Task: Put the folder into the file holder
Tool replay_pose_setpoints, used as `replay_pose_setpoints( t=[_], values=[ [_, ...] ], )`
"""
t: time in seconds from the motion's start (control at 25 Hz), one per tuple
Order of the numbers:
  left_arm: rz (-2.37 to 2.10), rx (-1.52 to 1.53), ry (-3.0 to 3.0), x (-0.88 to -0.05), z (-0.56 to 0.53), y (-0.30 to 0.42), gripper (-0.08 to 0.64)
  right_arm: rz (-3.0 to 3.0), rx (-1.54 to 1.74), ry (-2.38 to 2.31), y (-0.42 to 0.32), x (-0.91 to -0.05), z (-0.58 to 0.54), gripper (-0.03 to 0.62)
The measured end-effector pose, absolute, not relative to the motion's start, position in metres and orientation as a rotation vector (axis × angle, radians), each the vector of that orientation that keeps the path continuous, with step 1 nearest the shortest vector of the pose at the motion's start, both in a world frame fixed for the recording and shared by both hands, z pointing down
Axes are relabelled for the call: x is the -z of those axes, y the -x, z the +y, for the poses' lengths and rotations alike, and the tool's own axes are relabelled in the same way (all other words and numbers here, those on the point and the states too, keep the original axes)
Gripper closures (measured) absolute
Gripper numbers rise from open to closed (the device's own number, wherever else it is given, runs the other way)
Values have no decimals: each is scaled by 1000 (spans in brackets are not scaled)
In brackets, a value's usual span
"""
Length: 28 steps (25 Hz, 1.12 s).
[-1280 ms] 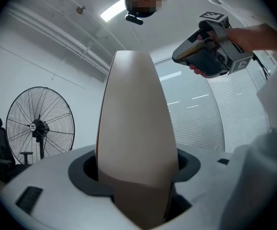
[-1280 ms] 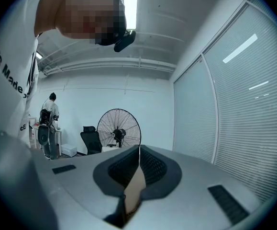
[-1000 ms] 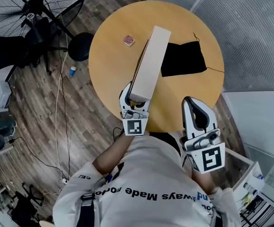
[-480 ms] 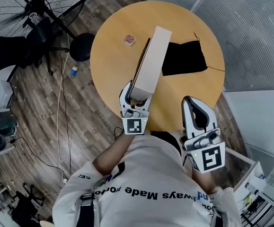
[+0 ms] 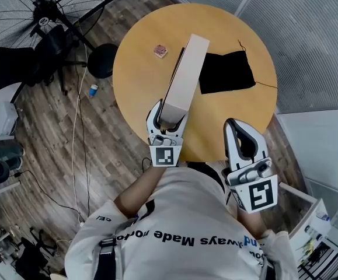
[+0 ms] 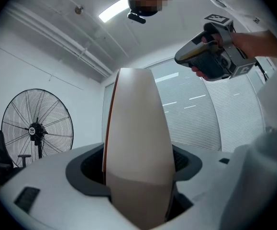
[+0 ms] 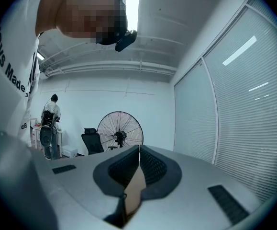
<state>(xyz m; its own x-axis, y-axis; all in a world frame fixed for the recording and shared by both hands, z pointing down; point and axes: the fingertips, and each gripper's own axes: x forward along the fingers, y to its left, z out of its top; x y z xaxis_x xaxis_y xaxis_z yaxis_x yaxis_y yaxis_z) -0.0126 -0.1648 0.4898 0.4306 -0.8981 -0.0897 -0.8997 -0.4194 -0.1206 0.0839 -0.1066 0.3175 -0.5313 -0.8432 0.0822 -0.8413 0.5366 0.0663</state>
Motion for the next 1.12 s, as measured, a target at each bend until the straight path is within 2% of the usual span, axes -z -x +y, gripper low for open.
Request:
replay_pose_setpoints(
  t=[0.8,1.12],
  values=[
    [1667,-102,2576,-438,-174,22,244,-2703,41,-1495,-86,-307,-101,561],
    [1721,-176,2528,-429,-168,36,264,-2705,38,-1491,-87,-306,-102,561]
  ],
)
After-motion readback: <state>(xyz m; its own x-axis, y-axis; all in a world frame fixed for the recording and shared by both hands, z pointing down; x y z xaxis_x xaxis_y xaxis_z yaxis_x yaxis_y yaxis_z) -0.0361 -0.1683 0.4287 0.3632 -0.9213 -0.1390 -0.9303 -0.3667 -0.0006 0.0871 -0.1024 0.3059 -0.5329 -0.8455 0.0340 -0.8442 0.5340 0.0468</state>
